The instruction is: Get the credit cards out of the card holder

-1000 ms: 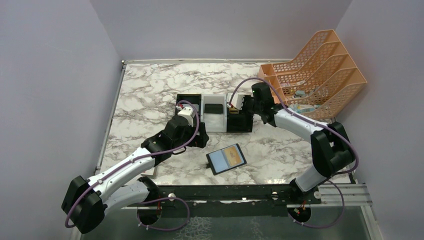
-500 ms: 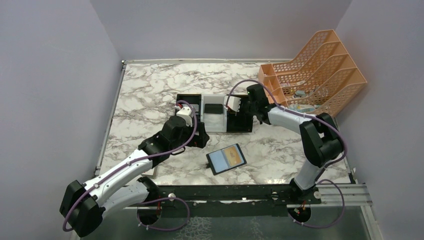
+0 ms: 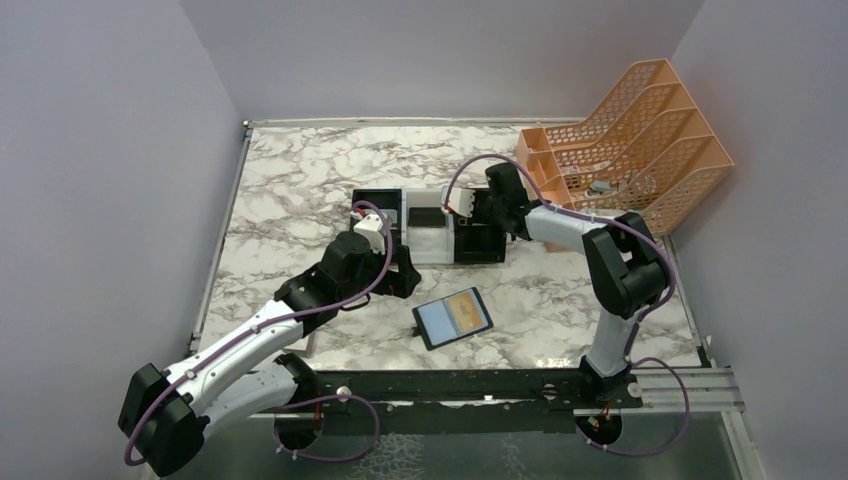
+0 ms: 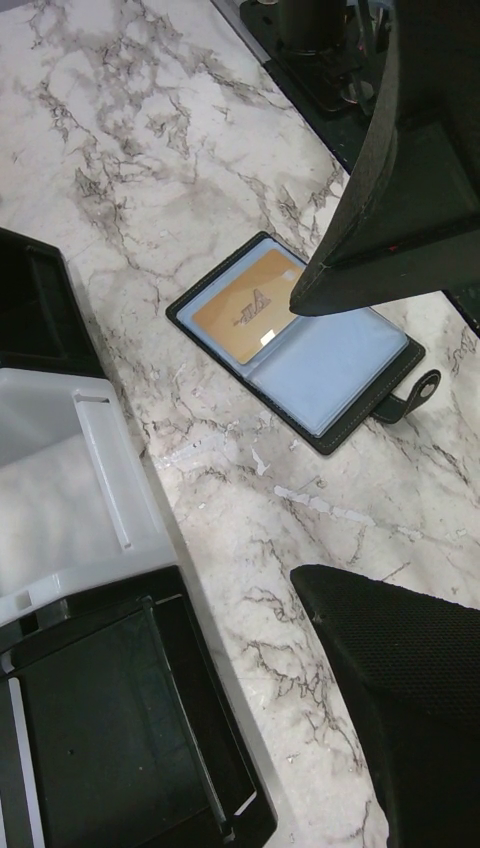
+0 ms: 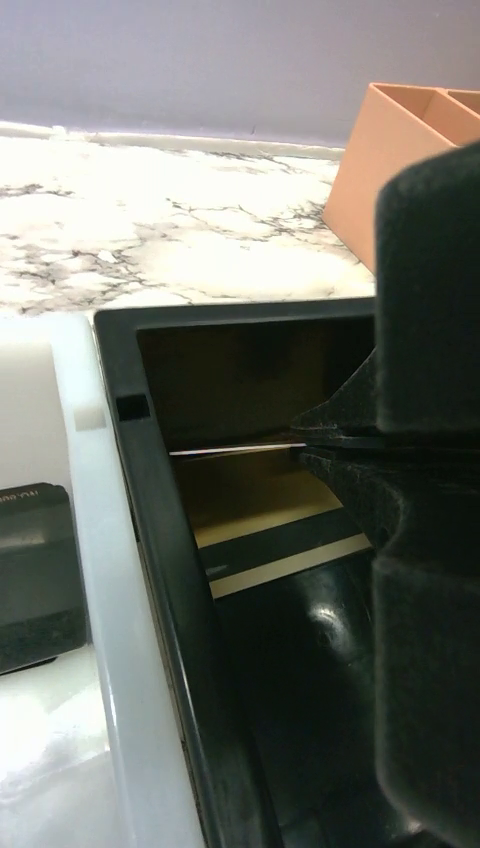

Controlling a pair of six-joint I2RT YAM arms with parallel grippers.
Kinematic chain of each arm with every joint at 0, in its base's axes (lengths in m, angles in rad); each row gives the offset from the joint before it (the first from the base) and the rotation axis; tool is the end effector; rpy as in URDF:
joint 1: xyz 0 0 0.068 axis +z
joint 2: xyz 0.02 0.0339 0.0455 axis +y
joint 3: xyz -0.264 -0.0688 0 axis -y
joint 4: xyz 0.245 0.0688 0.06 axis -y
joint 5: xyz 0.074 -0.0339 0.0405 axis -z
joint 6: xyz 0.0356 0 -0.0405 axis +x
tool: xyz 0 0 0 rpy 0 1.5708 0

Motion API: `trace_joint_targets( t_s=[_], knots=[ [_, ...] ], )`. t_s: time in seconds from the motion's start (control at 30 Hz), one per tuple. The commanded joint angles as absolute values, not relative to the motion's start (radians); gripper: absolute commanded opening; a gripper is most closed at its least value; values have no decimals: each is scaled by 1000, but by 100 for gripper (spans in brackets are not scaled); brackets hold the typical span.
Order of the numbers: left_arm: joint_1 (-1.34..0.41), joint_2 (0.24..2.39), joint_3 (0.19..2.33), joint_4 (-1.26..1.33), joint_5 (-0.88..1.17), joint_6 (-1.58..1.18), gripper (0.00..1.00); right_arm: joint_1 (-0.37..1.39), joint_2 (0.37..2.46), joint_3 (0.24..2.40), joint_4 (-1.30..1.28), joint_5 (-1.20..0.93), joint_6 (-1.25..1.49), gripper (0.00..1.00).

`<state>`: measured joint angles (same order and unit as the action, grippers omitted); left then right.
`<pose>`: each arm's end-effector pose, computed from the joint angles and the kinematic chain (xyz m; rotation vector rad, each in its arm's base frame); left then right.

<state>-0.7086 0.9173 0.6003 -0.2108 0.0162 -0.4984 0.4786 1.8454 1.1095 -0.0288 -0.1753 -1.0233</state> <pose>0.1558 -0.1343 0.2486 0.2396 2.1740 -0.7278 0.3452 0.1861 0.1721 -1.6468 1.6369 -0.0698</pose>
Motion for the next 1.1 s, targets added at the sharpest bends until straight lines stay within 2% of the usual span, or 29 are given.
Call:
trace_joint_targets(
  t_s=[0.0, 0.1, 0.23, 0.3, 0.6, 1.07],
  knots=[
    [-704, 910, 622, -198, 35, -485, 98, 485, 1881, 1136, -9, -126, -1066, 4],
    [-704, 892, 614, -202, 22, -492, 98, 485, 1884, 1133, -28, -115, -1080, 9],
    [-703, 879, 613, -198, 23, -495, 98, 485, 1859, 1124, -68, -138, -1083, 41],
    [-703, 880, 615, -197, 27, -498, 98, 485, 1852, 1114, -64, -142, -1086, 46],
    [-703, 884, 614, -198, 50, -507, 98, 485, 1828, 1084, -25, -153, -1059, 52],
    [-703, 885, 611, -173, 77, -548, 98, 484, 1798, 1049, 63, -115, -1002, 53]
  ],
)
